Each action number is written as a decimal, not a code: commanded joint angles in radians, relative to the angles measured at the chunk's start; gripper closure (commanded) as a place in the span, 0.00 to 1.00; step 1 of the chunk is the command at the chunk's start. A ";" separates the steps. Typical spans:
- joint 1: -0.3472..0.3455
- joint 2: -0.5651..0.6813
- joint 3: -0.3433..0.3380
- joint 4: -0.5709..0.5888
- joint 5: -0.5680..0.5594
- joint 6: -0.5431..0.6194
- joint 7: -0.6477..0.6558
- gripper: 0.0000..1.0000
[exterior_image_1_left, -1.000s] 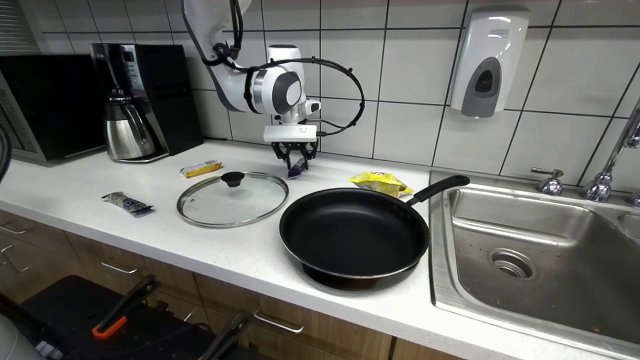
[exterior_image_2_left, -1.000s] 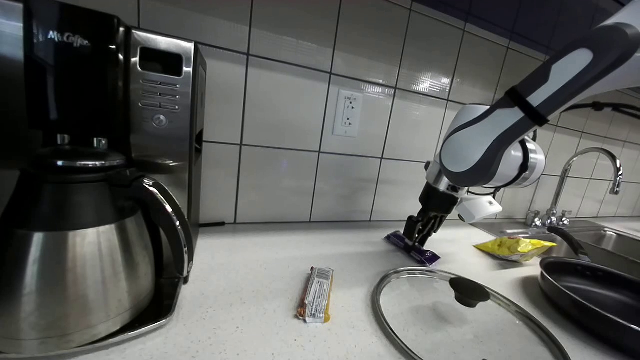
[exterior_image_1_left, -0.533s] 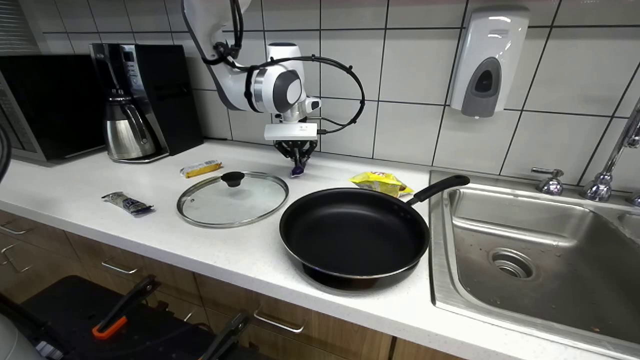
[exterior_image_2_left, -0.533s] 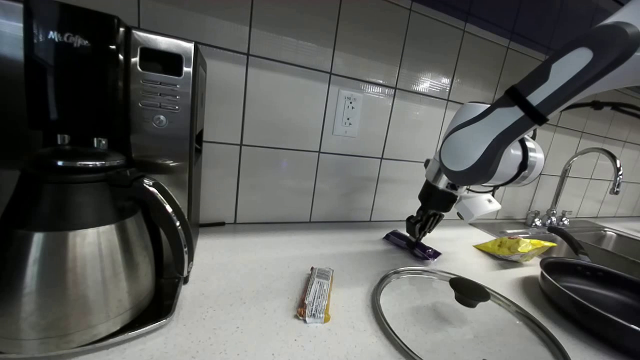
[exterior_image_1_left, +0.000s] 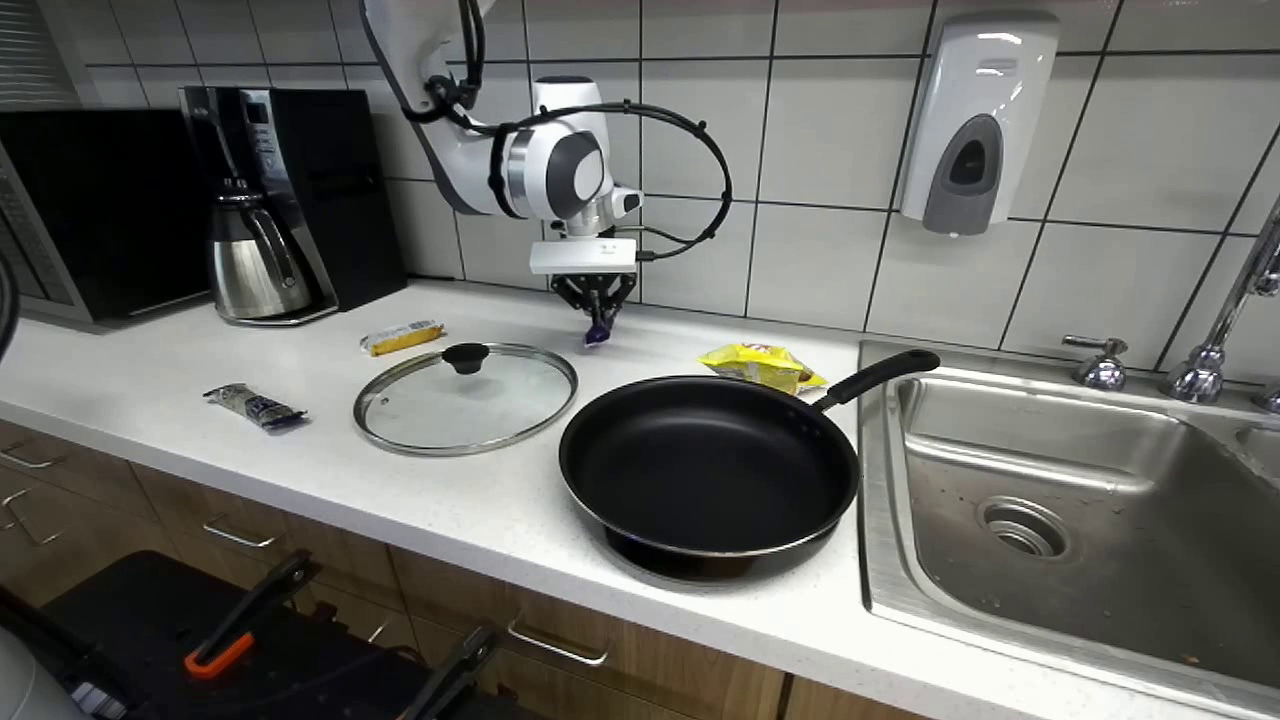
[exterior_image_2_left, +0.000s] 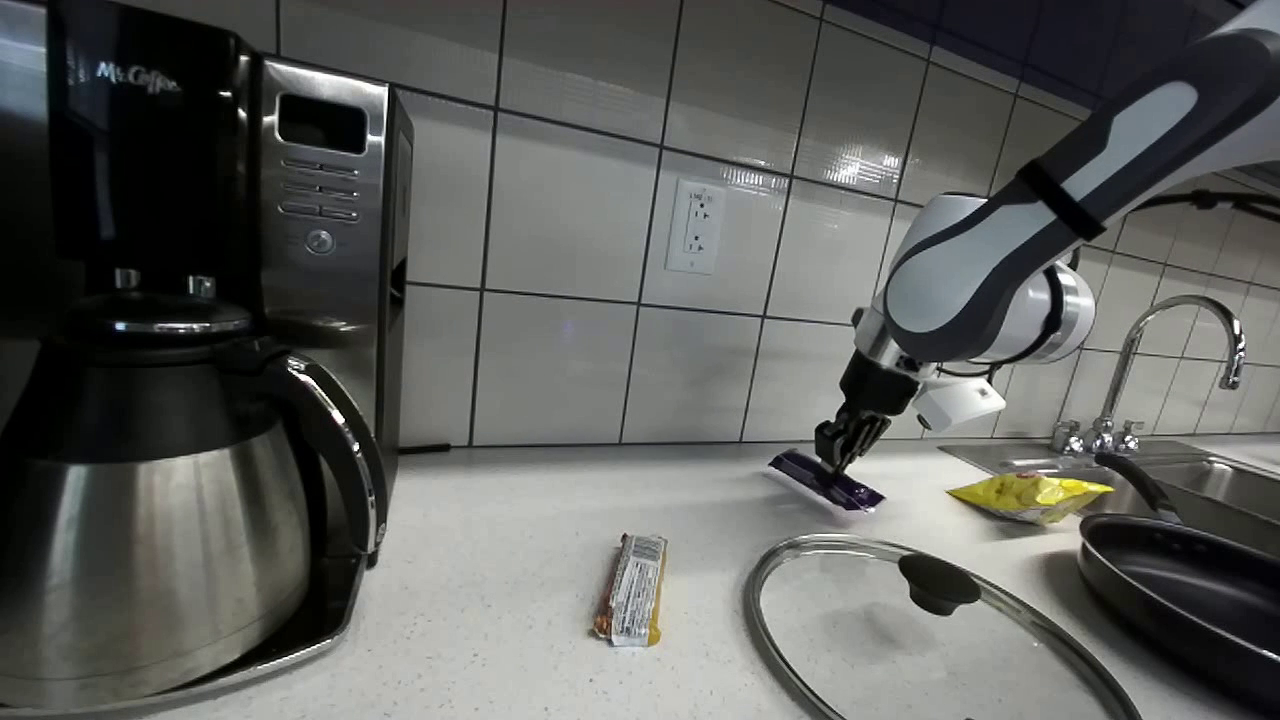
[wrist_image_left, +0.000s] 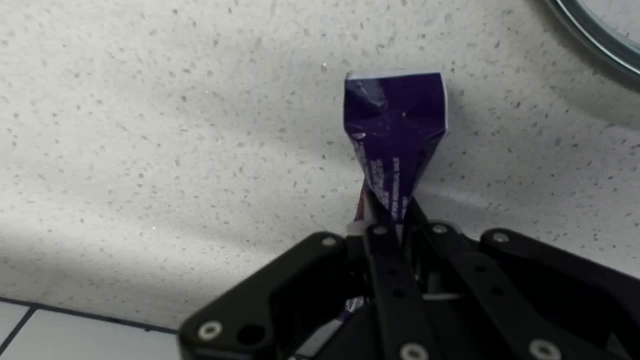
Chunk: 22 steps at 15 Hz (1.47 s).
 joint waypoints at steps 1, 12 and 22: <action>0.016 -0.096 -0.029 -0.098 -0.044 0.025 0.045 0.98; 0.131 -0.332 -0.167 -0.382 -0.182 0.098 0.282 0.98; 0.144 -0.585 -0.290 -0.610 -0.451 0.073 0.529 0.98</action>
